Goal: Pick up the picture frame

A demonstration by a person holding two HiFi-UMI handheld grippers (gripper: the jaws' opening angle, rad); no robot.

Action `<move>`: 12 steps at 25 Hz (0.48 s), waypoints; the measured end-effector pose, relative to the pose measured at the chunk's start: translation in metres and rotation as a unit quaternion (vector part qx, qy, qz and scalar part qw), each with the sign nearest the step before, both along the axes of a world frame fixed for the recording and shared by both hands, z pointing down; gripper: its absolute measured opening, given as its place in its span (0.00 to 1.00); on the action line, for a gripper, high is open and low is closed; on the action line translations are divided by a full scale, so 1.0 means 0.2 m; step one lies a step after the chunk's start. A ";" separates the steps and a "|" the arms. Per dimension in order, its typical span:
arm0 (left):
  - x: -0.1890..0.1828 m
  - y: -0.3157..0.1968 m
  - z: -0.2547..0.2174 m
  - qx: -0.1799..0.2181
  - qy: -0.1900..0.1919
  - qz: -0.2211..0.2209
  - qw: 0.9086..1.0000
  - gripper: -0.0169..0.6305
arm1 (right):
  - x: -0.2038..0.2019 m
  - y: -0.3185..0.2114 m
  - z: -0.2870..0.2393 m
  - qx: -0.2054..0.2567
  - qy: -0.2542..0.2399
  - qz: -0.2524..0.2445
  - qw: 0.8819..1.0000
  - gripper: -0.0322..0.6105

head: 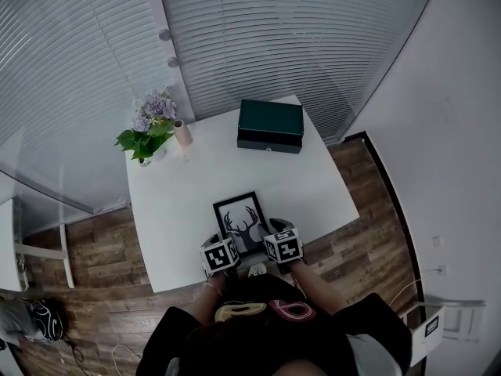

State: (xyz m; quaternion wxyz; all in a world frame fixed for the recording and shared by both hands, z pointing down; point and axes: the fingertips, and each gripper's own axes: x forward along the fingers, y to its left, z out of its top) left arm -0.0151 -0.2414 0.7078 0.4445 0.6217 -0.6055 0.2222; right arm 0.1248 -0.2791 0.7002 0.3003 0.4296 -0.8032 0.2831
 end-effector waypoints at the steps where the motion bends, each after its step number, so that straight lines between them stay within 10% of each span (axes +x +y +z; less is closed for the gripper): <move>1: 0.00 0.00 0.00 0.000 0.002 -0.002 1.000 0.30 | -0.01 0.01 0.00 -0.002 -0.002 -0.004 1.000 0.28; 12: -0.03 0.01 0.00 -0.006 0.015 -0.026 1.000 0.24 | -0.05 0.05 -0.01 -0.007 -0.007 0.003 1.000 0.20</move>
